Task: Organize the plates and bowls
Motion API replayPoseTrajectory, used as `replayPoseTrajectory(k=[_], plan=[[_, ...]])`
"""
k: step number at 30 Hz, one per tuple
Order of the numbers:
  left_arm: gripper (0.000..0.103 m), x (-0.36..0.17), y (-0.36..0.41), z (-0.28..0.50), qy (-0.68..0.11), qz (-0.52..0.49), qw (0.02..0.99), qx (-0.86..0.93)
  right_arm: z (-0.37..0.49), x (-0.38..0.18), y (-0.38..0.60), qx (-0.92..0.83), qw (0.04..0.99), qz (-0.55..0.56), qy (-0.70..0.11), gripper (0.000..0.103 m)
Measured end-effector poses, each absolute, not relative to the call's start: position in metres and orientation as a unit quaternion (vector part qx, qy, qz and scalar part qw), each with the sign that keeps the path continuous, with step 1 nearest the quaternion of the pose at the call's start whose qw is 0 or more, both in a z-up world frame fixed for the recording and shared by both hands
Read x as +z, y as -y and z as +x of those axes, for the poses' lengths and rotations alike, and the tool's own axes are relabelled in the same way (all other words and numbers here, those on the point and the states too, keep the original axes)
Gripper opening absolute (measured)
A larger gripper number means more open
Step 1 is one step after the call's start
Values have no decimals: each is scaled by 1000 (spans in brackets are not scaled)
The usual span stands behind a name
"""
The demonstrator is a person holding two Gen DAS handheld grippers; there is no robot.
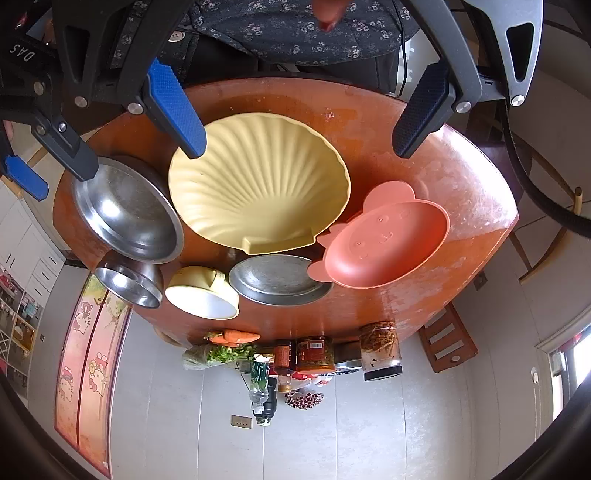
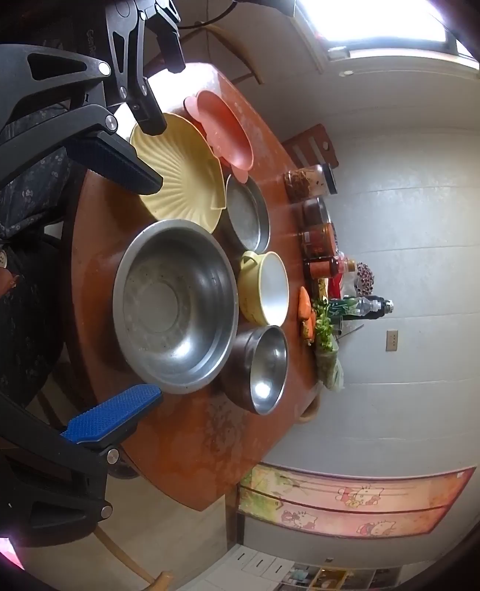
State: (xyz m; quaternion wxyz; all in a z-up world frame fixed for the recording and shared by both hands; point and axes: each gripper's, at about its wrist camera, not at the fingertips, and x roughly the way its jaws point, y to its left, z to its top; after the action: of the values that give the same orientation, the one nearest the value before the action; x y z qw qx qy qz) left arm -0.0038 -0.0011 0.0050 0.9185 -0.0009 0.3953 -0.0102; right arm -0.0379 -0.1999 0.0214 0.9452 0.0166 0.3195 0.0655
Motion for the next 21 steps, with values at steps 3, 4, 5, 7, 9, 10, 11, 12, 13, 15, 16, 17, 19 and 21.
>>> replayPoseTrajectory(k=[3,4,5,7,9,10,11,12,13,15,16,17,19,21], plan=[[101,5,2,-4,-395,-1,919,-10,-38,23,202,63,946,16,-318,103],[101,5,2,-3,-395,-1,919,-11,-38,23,202,64,945,16,-319,103],[101,6,2,-3,-395,0,919,-11,-38,23,202,64,945,16,-319,103],[101,5,3,-3,-395,1,919,-12,-38,22,202,63,945,14,-320,103],[101,5,4,-3,-395,1,919,-12,-39,22,202,62,946,12,-319,103],[101,5,4,-3,-395,2,919,-12,-38,21,202,61,945,12,-320,103],[101,5,4,-3,-395,1,919,-12,-38,21,202,60,945,12,-321,103],[101,5,4,-3,-394,1,919,-12,-38,21,203,60,945,13,-321,103],[101,5,4,-3,-393,1,919,-12,-38,21,203,60,945,14,-322,103],[101,5,4,-4,-392,1,920,-11,-37,20,204,59,945,14,-322,103],[101,5,4,-4,-393,1,920,-11,-37,20,204,58,945,15,-322,103],[101,5,4,-4,-393,2,920,-11,-37,20,204,57,945,14,-322,103],[101,5,4,-4,-392,1,920,-12,-38,20,204,58,945,14,-320,103],[101,5,4,-5,-392,1,920,-12,-38,20,203,59,945,12,-321,103]])
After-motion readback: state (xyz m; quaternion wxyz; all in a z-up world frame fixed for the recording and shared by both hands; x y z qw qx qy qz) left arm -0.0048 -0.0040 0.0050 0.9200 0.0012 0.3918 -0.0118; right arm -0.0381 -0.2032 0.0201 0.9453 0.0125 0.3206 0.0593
